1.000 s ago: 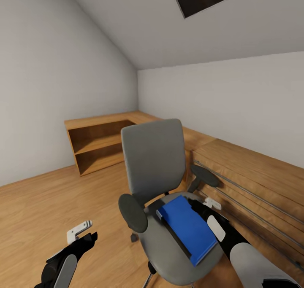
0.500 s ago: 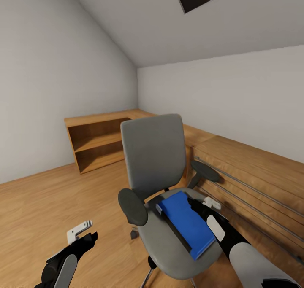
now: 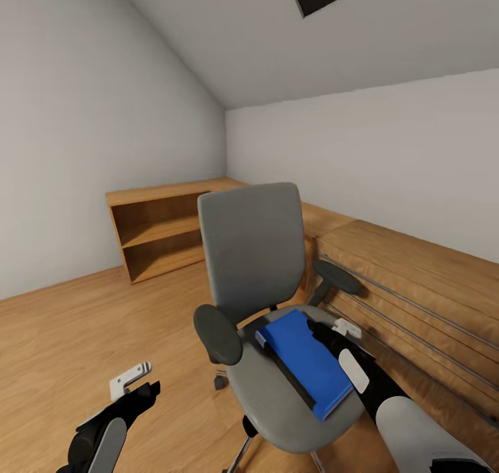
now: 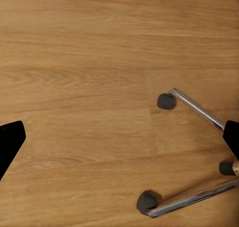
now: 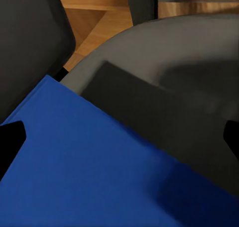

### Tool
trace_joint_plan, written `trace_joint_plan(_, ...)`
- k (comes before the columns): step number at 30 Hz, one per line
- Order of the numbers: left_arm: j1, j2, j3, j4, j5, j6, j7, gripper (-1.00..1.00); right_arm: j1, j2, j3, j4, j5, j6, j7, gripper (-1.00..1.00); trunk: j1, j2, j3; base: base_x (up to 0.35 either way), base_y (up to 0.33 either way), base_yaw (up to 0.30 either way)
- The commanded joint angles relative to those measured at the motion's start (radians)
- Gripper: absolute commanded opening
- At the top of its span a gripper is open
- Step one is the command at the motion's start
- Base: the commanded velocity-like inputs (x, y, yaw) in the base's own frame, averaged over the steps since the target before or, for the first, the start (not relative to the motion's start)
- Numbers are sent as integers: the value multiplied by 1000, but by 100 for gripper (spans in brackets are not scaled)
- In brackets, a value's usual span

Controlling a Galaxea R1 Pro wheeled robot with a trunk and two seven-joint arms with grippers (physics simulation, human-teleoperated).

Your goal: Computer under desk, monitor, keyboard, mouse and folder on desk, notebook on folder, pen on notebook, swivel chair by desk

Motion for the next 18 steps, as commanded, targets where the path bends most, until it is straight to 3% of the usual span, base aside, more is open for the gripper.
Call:
trace_joint_plan(1, -1, 0, 1, -1, 11, 3, 7, 100, 0, -1, 0, 44, -7, 4, 0, 100, 0, 0, -1, 0, 0, 0)
trace_joint_plan(18, -1, 2, 0, 5, 6, 1, 6, 100, 0, -1, 0, 44, -6, 3, 0, 100, 0, 0, -1, -84, 0, 0)
